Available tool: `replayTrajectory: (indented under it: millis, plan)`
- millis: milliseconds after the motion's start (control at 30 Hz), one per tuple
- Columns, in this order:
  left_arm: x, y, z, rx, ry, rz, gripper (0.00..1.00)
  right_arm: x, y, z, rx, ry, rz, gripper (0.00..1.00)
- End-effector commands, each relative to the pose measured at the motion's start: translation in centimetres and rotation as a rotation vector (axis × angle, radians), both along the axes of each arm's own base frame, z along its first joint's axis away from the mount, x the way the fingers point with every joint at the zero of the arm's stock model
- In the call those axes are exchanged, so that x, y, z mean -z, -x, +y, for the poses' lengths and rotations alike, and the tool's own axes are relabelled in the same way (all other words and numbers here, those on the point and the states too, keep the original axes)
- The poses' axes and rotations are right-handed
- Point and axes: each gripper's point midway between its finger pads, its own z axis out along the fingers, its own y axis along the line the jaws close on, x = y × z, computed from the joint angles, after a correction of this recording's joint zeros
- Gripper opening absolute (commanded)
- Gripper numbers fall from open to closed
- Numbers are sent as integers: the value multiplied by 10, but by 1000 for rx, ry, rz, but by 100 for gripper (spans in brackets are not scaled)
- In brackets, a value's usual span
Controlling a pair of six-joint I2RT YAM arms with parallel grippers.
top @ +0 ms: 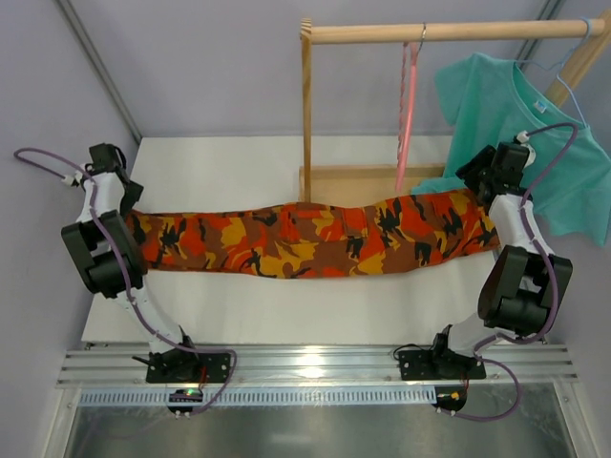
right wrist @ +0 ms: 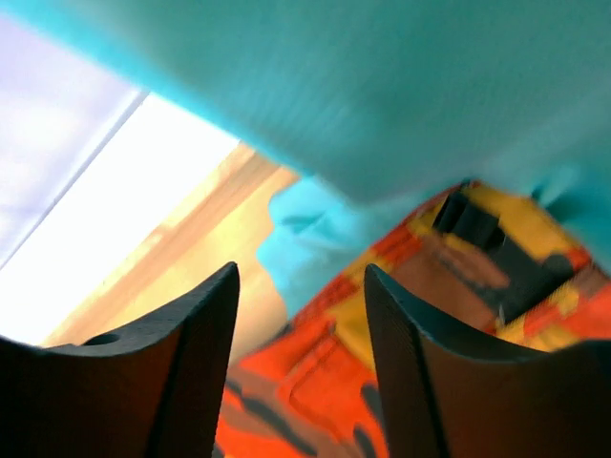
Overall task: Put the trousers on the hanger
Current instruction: Fold the trousers
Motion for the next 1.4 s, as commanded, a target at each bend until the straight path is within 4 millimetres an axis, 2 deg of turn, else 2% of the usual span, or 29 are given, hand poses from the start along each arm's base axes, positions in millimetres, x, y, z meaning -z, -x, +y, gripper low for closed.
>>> replayTrajectory:
  millis: [0, 33, 67, 100, 133, 167, 200, 300, 433, 500, 533, 600, 767, 933, 1100, 1133, 1200, 1367]
  plan:
    - [-49, 5, -22, 120, -59, -89, 67, -38, 22, 26, -57, -27, -23, 59]
    - [-50, 9, -35, 148, -61, -87, 69, -36, 29, 32, -58, -36, -6, 62]
    - [-47, 21, -45, 169, -54, -81, 71, -45, 39, 37, -54, -39, -15, 63]
    - [-46, 25, -51, 194, -53, -90, 71, -32, 54, 42, -42, -59, 44, 63]
    - [-43, 29, -62, 217, -25, -97, 71, -31, 62, 48, -32, -87, 53, 63]
    - [-27, 44, -69, 226, 0, -63, 71, -29, 69, 51, -29, -97, 62, 63]
    - [-35, 50, -72, 224, -8, -88, 70, -26, 81, 58, -35, -113, 66, 63]
    - [-24, 72, -71, 212, -34, -64, 69, -29, 95, 69, -57, -130, 50, 63]
    - [-11, 87, -54, 172, -23, -13, 65, -27, 106, 79, -99, -136, 44, 59]
    - [-5, 89, -49, 163, 9, -17, 60, -23, 109, 84, -124, -147, 45, 54]
    - [1, 92, -41, 143, 28, -15, 57, -24, 110, 88, -145, -154, 39, 54]
    - [9, 92, -40, 139, 71, -17, 54, -24, 110, 89, -155, -150, 36, 53]
    - [30, 101, -39, 97, 110, 46, 55, -33, 108, 93, -167, -166, 11, 53]
    - [37, 106, -28, 49, 54, 66, 54, -34, 107, 94, -171, -174, 5, 53]
    - [43, 105, -19, 21, 54, 133, 43, -38, 103, 94, -175, -167, -6, 53]
    - [44, 111, -20, 14, 53, 159, 43, -39, 103, 93, -172, -166, -6, 53]
    - [45, 119, -19, -1, 30, 160, 43, -38, 102, 92, -172, -169, 1, 53]
    - [49, 119, -19, -15, 26, 136, 45, -36, 99, 95, -176, -190, -6, 53]
